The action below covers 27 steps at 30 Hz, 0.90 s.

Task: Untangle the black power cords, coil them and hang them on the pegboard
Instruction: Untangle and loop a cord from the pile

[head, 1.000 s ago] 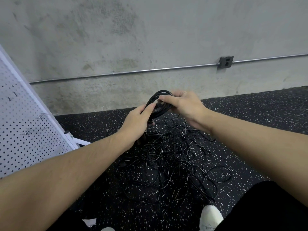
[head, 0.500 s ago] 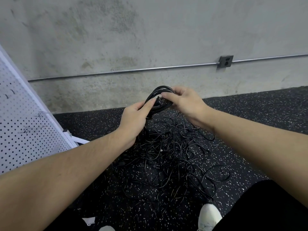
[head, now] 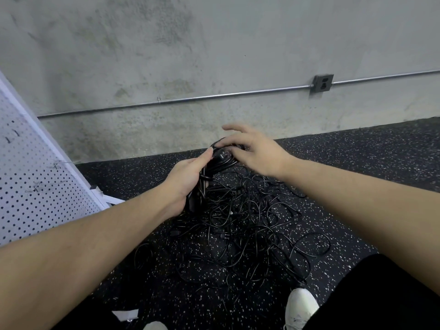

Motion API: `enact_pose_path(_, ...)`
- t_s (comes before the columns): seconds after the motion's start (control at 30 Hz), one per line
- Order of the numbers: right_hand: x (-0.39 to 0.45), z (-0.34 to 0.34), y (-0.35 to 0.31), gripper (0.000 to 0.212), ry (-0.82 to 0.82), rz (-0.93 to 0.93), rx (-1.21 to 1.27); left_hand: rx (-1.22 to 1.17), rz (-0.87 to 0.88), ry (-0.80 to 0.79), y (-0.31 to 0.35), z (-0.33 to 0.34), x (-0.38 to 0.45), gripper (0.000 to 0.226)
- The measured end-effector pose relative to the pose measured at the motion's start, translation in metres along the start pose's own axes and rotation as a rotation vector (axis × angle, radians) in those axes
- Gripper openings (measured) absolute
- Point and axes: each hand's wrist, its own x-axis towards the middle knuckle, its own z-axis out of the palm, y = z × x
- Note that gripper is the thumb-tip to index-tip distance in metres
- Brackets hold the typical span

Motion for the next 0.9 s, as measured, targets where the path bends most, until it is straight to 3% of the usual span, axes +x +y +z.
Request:
enact_pose_path(0.13, -0.004, -0.011, -0.005, 0.035, -0.14, -0.005, -0.044, 0.2, 0.052, 0.02, -0.005, -0.001, 0.005, 0.041)
enact_pose_path(0.47, -0.003, -0.02, -0.013, 0.034, -0.312, 0.042, -0.142, 0.265, 0.031, -0.003, -0.007, -0.003, 0.006, 0.046)
enact_pose_path(0.63, -0.002, -0.017, -0.012, 0.015, -0.262, 0.083, -0.135, 0.346, 0.142, 0.053, -0.008, -0.001, 0.01, 0.047)
enact_pose_path(0.77, -0.003, -0.01, -0.014, 0.022, -0.296, 0.12, -0.104, 0.381, 0.151, 0.064, -0.01, -0.004, 0.013, 0.047)
enact_pose_path(0.9, -0.007, -0.003, -0.013, 0.027, -0.153, 0.088, -0.121, 0.475, 0.209, 0.036, -0.01, -0.004, 0.014, 0.045)
